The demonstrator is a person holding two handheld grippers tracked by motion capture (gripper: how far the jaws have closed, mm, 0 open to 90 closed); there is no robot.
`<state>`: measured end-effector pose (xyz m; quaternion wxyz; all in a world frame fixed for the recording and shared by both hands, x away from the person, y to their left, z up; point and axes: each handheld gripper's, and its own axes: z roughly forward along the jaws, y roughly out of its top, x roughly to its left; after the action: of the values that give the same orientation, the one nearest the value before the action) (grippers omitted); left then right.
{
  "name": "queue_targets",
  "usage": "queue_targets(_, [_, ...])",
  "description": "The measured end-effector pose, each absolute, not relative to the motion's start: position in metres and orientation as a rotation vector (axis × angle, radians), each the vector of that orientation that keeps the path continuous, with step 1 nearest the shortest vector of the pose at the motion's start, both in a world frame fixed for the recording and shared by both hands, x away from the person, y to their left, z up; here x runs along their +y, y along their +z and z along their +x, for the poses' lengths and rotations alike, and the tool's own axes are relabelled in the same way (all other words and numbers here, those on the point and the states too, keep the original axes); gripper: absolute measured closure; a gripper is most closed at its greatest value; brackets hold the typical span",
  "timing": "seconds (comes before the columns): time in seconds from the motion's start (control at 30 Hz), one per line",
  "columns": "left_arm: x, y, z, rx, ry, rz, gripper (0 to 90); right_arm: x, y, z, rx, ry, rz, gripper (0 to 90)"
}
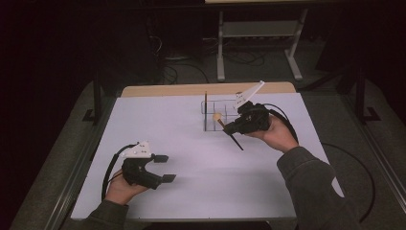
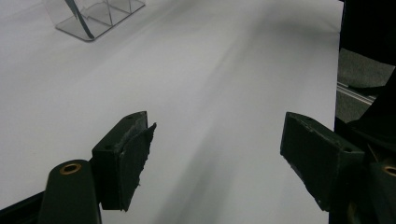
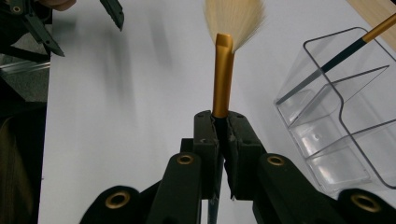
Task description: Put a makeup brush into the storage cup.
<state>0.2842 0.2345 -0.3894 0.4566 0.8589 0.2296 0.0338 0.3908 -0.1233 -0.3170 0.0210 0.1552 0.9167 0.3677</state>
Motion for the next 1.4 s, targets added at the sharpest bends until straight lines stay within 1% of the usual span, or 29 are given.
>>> queue_targets(1.4, [0.239,-0.391,0.283,0.579,0.092,2.114,21.9,-0.111,-0.298,0.423,2.807,1.133,0.501,83.0])
